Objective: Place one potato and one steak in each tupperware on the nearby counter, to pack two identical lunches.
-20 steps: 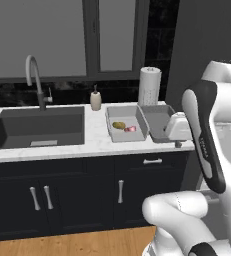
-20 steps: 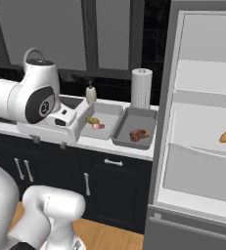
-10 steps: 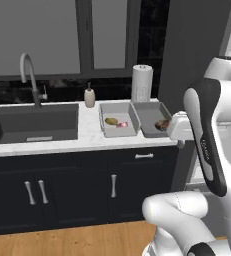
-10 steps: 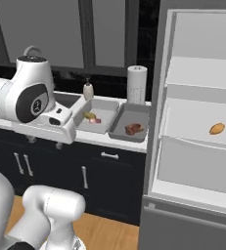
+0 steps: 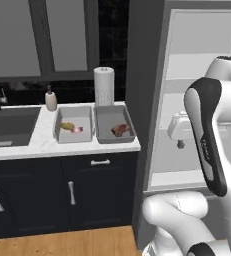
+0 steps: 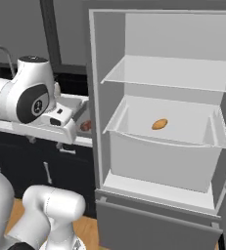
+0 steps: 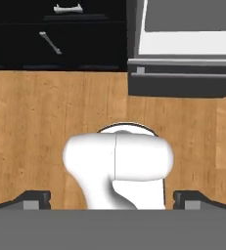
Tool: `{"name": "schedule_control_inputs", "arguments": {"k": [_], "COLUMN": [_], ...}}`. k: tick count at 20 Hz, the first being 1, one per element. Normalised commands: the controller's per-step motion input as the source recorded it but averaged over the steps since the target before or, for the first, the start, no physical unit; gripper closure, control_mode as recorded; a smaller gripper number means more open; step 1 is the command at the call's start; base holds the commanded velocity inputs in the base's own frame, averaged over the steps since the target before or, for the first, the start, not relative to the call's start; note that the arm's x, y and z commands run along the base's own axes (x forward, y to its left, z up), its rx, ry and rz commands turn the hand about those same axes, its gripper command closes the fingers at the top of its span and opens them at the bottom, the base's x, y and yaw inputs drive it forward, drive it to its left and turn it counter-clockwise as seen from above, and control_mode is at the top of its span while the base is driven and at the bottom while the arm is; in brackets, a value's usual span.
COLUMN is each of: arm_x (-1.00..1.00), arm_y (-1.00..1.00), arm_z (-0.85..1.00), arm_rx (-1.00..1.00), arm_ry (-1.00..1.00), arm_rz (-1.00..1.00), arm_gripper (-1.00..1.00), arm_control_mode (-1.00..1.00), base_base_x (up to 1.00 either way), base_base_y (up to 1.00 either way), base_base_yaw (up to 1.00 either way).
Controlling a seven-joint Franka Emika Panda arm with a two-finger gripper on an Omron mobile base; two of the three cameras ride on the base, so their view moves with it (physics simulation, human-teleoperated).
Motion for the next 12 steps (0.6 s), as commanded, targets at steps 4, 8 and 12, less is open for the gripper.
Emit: {"name": "schedule_control_inputs", "arguments": {"k": [4, 8, 12], "arm_x": [0.0, 0.0, 0.0], "arm_y": [0.0, 0.0, 0.0], "arm_z": [0.0, 0.0, 0.0], "arm_rx": [0.0, 0.0, 0.0], "arm_ry": [0.0, 0.0, 0.0], "arm_rz": [0.0, 0.0, 0.0], "arm_gripper": [-1.0, -1.0, -1.0], "arm_control_mode": [1.0, 1.0, 1.0], "base_base_x": [0.27, 0.13, 0.06], "base_base_y": [-0.67, -0.28, -0.25], "base_base_yaw": [0.01, 0.01, 0.0]}}
